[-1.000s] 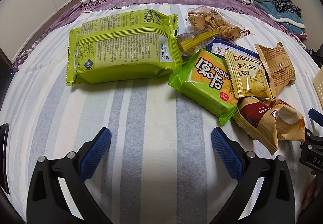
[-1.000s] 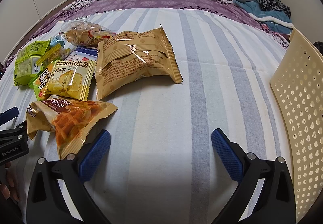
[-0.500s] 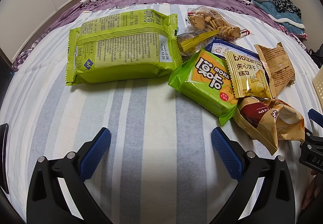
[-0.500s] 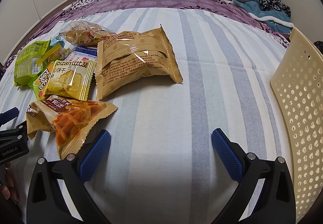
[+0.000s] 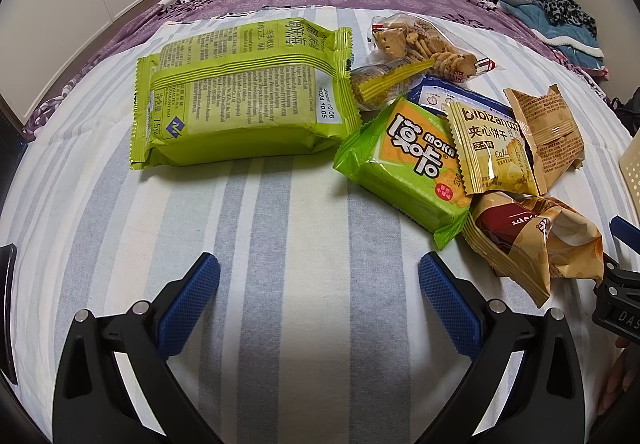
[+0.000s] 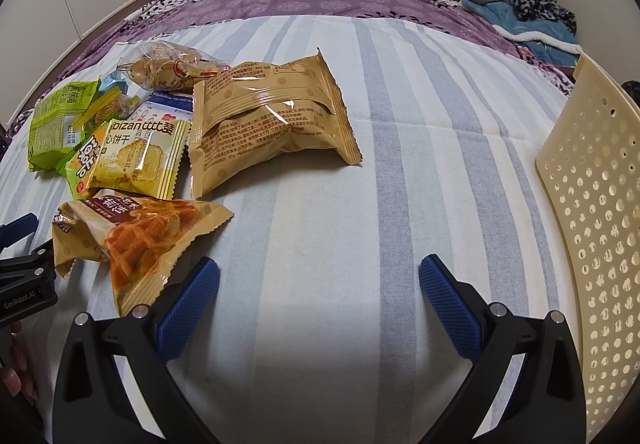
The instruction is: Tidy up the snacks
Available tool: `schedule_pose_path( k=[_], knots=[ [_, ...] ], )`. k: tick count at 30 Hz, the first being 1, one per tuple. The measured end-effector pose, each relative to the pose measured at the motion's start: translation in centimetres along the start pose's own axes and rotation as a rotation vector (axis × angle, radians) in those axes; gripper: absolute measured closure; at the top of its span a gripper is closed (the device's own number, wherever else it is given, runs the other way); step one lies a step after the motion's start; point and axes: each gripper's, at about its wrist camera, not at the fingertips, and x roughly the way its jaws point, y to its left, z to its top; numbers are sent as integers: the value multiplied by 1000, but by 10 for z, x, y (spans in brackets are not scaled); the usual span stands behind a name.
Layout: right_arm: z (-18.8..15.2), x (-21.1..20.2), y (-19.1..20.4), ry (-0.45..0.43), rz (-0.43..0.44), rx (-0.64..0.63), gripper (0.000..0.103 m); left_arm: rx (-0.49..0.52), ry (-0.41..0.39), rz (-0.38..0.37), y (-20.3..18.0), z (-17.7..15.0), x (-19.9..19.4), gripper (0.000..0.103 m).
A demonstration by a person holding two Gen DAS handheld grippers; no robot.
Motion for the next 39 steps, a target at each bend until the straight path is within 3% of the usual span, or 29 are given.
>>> schedule_pose_path(
  k=[8, 11, 19, 27, 31, 35, 39],
  knots=[
    [2, -2, -1, -2, 8, -4, 5, -5, -4, -8, 1, 0, 0, 2],
    [-1, -8, -3, -6, 27, -24, 5, -19, -20, -62, 9, 1, -9, 2],
    [-22, -38, -2, -84, 202, -46, 5, -142, -53, -138, 55, 15, -23, 2],
    [-7, -54, 28, -136, 336, -154, 5, -191, -76, -172, 85, 37, -27, 2],
    [1, -53, 47, -119, 410, -240, 5, -191, -77, -161, 93, 41, -26, 2],
    [9, -35, 69, -101, 394, -345, 5, -215, -59, -176, 97, 47, -18, 2],
    [20, -16, 78, -40, 447, -384, 5, -259, -41, -206, 101, 53, -9, 2]
  ],
)
